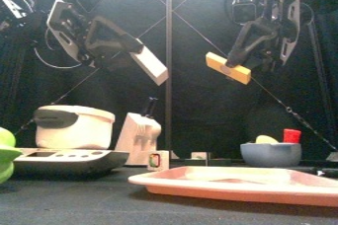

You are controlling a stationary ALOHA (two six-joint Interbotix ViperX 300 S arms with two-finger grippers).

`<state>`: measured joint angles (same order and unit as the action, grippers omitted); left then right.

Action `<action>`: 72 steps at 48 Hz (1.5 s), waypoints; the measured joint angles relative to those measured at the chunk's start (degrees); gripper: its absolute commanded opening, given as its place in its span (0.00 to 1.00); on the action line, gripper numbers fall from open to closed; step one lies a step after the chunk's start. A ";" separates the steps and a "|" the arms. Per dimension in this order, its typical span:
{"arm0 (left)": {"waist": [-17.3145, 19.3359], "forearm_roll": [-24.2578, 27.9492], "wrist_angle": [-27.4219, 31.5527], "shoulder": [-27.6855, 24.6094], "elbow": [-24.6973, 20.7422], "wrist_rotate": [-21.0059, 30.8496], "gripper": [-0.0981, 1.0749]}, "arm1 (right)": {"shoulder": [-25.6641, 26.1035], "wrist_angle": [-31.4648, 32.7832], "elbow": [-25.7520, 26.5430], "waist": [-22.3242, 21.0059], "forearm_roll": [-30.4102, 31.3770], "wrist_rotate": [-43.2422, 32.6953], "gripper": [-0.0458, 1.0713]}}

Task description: Place egg to right of plate

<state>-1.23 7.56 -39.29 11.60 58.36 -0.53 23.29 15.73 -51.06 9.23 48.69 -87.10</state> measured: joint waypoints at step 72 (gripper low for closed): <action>0.35 -0.44 0.00 3.60 1.41 0.00 0.52 | -18.90 35.33 2.90 28.83 -16.61 -52.12 0.54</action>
<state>-0.88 7.12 -39.29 15.21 59.77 -0.53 4.39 51.06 -48.16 38.06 32.08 -139.22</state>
